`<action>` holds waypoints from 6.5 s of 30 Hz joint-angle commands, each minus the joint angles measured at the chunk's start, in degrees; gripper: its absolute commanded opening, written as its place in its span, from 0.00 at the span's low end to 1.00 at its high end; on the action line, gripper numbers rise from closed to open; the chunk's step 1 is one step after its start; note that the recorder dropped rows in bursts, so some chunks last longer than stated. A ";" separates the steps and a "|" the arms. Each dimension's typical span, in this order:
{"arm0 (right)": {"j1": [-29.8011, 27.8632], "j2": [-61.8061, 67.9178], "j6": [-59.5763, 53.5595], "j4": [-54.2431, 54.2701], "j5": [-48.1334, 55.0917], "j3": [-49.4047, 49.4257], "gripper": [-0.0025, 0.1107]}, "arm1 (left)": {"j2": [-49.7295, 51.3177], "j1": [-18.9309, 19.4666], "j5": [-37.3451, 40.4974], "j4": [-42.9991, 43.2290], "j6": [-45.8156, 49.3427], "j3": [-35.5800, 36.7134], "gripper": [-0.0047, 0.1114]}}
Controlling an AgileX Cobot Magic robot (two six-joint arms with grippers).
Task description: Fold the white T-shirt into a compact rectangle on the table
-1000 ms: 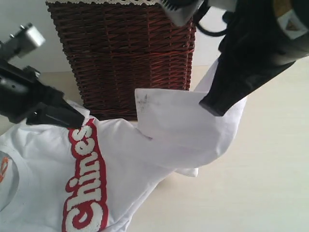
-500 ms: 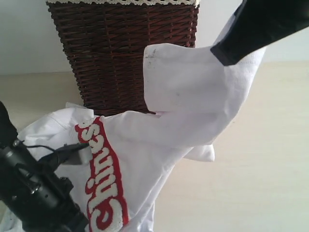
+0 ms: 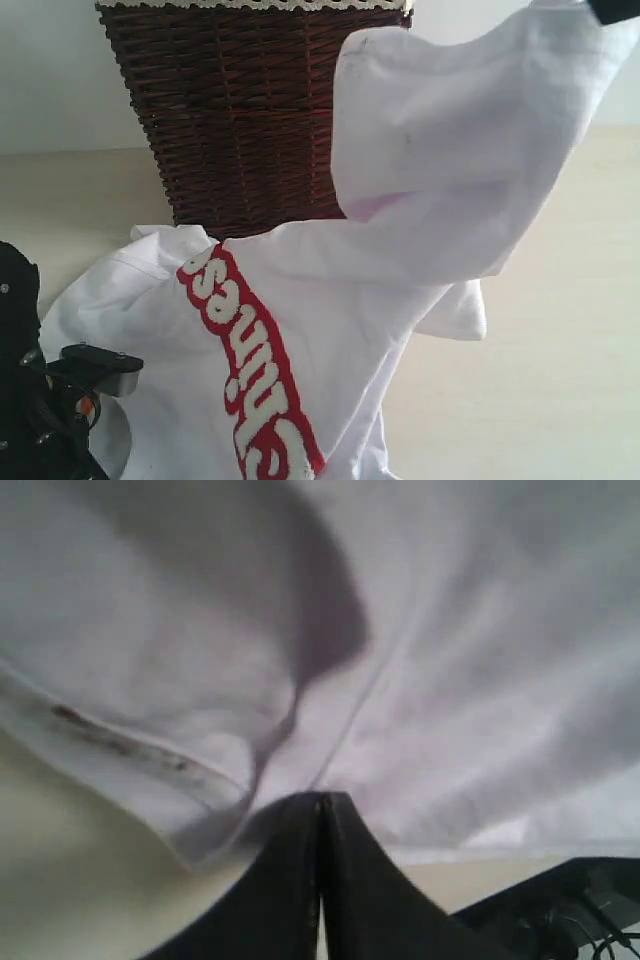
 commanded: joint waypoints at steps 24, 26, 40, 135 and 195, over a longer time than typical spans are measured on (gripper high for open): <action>-0.35 1.46 0.53 -5.67 3.17 -0.66 0.02 | 13.92 -11.10 -8.92 6.70 -7.96 -12.70 0.04; -0.35 1.23 1.99 -8.15 3.17 -0.66 0.02 | 14.70 -10.97 -9.04 10.79 -11.50 -12.18 0.04; -7.10 -2.36 -5.16 3.10 3.17 -0.66 0.02 | 14.70 -5.99 -3.06 21.06 -19.05 -11.68 0.04; -7.36 24.04 -22.60 14.64 -12.94 5.20 0.02 | -12.48 -49.25 -68.45 -50.84 31.23 4.11 0.04; -9.53 16.33 -28.43 37.85 -15.10 -6.60 0.02 | 15.43 -31.52 -40.02 -43.64 32.62 -21.46 0.04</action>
